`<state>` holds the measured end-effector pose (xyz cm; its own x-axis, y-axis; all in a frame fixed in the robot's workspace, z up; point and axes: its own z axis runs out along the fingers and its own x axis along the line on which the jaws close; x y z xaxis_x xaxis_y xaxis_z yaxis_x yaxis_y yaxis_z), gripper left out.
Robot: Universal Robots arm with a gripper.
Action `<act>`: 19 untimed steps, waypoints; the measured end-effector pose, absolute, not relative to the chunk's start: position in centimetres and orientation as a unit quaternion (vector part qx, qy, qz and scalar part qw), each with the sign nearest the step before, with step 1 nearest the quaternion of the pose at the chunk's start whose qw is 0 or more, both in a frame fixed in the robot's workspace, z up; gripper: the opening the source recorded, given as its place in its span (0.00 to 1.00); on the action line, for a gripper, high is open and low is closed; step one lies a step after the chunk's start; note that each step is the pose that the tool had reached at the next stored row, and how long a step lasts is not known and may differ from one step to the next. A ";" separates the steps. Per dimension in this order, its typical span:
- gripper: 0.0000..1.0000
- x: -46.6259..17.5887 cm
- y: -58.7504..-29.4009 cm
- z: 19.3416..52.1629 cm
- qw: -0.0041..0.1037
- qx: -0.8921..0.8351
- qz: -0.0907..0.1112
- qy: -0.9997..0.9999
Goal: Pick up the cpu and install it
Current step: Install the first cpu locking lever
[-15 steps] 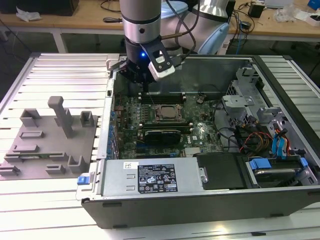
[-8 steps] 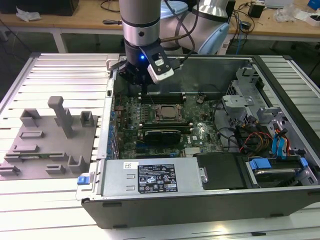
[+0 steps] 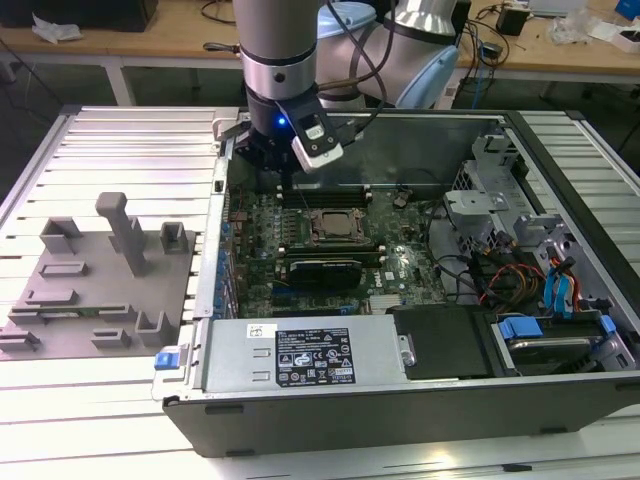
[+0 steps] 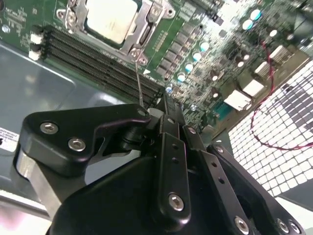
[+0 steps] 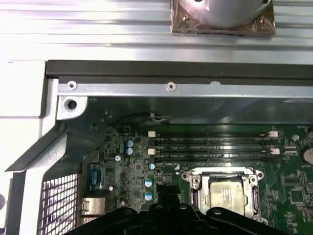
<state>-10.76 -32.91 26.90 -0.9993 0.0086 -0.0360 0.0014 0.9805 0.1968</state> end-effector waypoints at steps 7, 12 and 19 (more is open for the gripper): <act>0.11 -10.8 -32.8 26.2 0.018 0.002 0.125 0.992; 0.11 -10.8 -32.8 26.0 0.018 0.002 0.132 0.991; 0.11 -9.3 -32.8 25.9 0.018 0.002 0.133 0.991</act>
<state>-9.31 -32.76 25.86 -0.9994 0.0082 -0.0345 -0.0012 0.9646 0.2639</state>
